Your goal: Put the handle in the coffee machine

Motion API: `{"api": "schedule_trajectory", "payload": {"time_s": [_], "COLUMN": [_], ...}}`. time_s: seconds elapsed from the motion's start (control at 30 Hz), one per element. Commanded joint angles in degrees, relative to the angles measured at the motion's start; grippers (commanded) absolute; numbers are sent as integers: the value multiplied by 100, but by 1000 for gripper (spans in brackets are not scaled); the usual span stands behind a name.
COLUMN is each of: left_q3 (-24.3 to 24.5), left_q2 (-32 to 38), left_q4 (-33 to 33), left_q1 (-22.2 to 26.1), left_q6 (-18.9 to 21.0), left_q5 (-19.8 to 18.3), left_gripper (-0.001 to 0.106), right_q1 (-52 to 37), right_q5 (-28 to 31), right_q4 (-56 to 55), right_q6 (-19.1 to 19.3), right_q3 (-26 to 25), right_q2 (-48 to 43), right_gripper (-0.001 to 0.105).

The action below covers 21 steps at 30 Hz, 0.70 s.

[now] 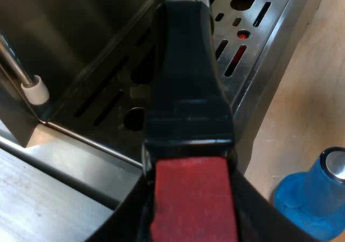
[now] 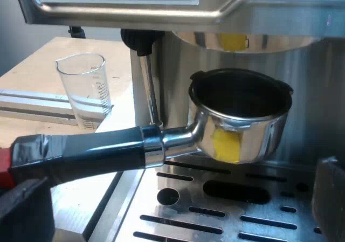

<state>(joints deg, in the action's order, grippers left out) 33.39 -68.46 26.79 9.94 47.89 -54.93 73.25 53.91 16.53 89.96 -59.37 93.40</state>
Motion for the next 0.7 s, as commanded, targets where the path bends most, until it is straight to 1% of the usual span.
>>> {"api": "schedule_trajectory", "payload": {"time_s": [0.03, 0.1, 0.37, 0.47, 0.53, 0.6, 0.63, 0.67, 0.7], "left_q3": [96, 96, 96, 96, 96, 96, 96, 96, 96], "left_q2": [33, 33, 33, 33, 33, 33, 33, 33, 33], "left_q4": [-164, -210, -273, -273, -273, -288, -293, -307, -333], "left_q1": [5, 5, 5, 5, 5, 5, 5, 5, 5], "left_q6": [-25, -25, -25, -25, -25, -25, -25, -25, -25], "left_q5": [-391, -391, -391, -391, -391, -391, -391, -391, -391], "left_gripper": [0, 0, 0, 0, 0, 0, 0, 0, 0], "right_q1": [-36, -36, -64, -132, -172, -199, -204, -201, -201], "right_q5": [-18, -17, -17, 32, 142, 154, 154, 154, 154], "right_q4": [38, 38, 248, 259, 259, 274, 280, 286, 285], "right_q6": [71, -28, -28, -28, -28, -28, -28, -28, -28], "right_q3": [-9, -9, -9, -9, -9, -9, -9, -9, -9], "right_q2": [9, 9, 18, 18, 18, 18, 18, 18, 18], "right_gripper": [105, 105, 105, 102, 95, 82, 80, 73, 68]}}
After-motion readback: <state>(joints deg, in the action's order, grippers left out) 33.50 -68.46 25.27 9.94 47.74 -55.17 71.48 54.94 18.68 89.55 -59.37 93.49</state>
